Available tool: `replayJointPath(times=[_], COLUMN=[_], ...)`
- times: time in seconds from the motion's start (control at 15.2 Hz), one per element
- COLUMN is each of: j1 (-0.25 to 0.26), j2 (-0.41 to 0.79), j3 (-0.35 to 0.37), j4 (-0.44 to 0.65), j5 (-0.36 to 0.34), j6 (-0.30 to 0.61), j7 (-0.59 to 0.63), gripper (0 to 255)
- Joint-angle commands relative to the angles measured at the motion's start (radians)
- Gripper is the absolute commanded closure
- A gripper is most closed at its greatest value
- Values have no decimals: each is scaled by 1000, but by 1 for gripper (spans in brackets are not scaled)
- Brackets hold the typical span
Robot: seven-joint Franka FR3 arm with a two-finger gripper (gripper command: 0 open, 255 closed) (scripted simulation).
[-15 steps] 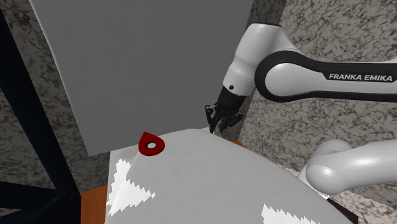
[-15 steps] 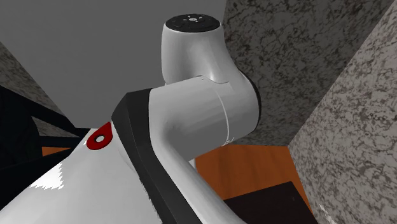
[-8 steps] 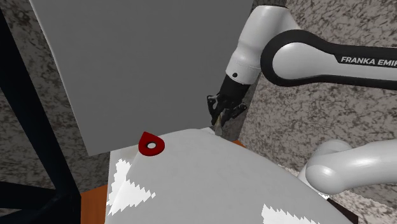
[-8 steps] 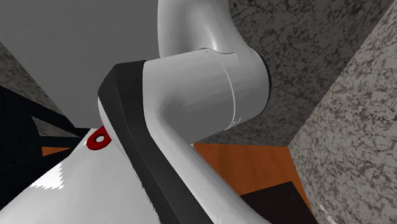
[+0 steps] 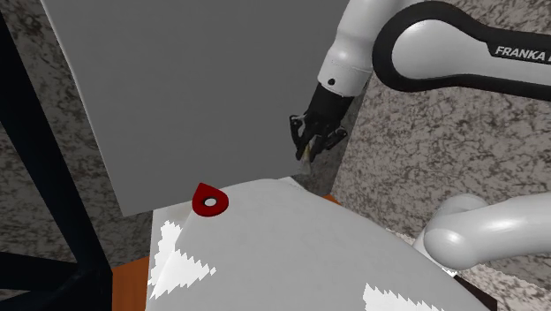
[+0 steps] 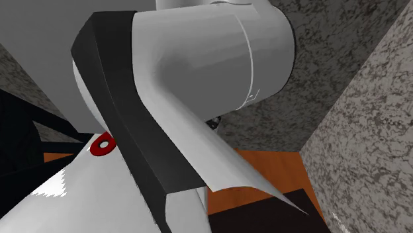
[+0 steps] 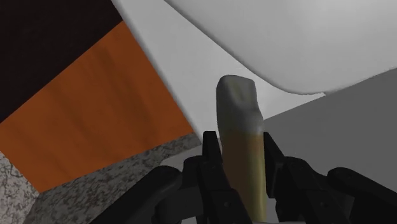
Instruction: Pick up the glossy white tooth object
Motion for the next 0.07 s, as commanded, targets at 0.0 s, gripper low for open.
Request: replayJointPath(times=[0.0], j1=[-1], j2=[2], j3=[-3], j4=[9], j5=[-2], j6=[-8], j7=[0], gripper=[255])
